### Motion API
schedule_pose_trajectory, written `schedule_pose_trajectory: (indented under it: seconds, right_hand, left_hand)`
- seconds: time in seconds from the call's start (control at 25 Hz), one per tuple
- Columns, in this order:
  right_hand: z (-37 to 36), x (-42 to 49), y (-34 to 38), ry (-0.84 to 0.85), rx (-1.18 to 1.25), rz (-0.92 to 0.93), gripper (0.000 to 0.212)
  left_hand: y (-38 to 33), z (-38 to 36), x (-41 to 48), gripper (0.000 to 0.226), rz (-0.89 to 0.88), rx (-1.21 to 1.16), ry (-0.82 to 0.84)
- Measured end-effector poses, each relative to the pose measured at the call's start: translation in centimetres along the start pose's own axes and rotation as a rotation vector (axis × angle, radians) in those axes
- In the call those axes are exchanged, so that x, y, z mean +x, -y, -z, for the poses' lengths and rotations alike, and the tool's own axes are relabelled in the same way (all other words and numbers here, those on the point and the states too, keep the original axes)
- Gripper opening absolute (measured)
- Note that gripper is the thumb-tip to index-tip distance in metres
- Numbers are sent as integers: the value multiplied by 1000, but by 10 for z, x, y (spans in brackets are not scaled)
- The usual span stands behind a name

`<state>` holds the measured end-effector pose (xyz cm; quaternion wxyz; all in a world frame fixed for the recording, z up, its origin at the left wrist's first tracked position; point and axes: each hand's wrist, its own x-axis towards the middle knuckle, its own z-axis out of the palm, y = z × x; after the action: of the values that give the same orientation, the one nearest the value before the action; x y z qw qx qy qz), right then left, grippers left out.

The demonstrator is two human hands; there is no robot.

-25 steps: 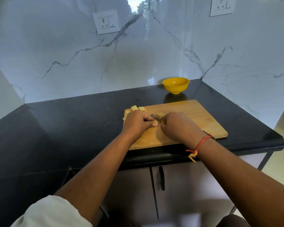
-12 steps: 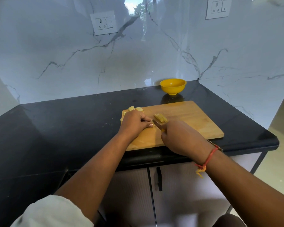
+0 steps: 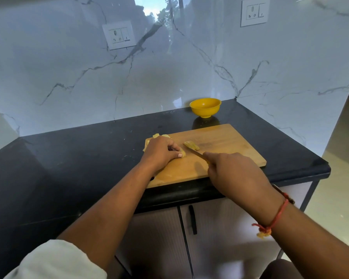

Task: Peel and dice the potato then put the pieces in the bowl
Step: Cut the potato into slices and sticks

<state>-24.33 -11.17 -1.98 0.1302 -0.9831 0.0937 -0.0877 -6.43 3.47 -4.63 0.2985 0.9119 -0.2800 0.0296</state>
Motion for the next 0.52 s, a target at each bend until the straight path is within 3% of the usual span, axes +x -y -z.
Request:
schedule_pose_trajectory:
  seconds: [0.16, 0.4, 0.52]
  right_hand:
    - [-5, 15, -13, -114, 120, -15, 43]
    - [-25, 81, -29, -240, 329, -109, 34]
    - [-36, 95, -36, -301, 408, -166, 35]
  left_hand:
    - [1, -1, -1, 25, -11, 16, 3]
    - [-9, -8, -2, 50, -89, 81, -34]
    - [-20, -21, 9, 59, -139, 138, 23]
